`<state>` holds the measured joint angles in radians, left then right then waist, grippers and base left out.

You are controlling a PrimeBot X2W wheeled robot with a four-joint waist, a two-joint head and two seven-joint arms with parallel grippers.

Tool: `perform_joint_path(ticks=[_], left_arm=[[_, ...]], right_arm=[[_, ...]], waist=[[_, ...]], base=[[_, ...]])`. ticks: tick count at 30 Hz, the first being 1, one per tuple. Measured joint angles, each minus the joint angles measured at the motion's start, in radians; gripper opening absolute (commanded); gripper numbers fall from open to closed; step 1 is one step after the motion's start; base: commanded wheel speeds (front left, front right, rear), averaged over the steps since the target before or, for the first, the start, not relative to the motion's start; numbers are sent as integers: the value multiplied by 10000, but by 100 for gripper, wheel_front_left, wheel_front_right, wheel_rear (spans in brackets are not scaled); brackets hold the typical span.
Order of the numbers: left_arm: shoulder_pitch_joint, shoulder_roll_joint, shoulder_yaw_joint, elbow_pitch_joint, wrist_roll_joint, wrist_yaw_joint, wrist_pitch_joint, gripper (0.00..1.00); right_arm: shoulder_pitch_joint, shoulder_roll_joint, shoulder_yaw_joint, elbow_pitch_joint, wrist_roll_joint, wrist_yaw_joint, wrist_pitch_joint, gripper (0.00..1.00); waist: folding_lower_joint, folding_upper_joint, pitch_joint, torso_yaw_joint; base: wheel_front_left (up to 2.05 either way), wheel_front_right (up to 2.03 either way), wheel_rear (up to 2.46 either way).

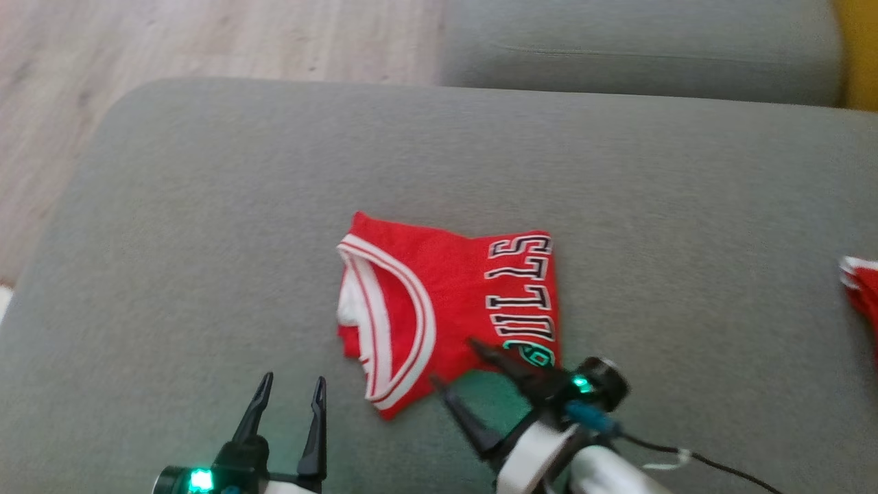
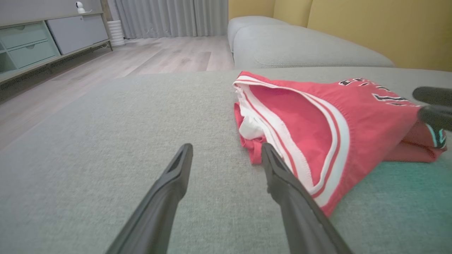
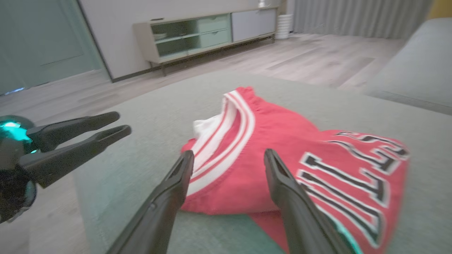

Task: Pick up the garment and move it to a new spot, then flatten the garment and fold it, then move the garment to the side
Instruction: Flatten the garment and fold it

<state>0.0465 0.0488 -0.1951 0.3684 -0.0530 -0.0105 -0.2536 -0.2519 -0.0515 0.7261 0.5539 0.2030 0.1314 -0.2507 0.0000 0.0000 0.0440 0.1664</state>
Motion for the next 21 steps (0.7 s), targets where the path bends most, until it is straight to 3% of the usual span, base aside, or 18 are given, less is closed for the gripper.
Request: perform_joint_path(ticks=[6,19,21], left_arm=[[-9,8,-155,111,-107,-127,0,100],[-276,6,-543,140,-355,-167,0,100],[-372,4,-596,142,-355,-167,0,100]], right_arm=[[-1089,-40,1992,1438,698,0,63,100],[-2349,-98,3471,3214,1923,0,763,99],[-2563,-98,3708,3281,1979,0,878,72]], waist=[[0,0,154,779],[0,0,693,1548],[0,0,758,1553]], base=[[0,0,0],[0,0,0],[0,0,0]])
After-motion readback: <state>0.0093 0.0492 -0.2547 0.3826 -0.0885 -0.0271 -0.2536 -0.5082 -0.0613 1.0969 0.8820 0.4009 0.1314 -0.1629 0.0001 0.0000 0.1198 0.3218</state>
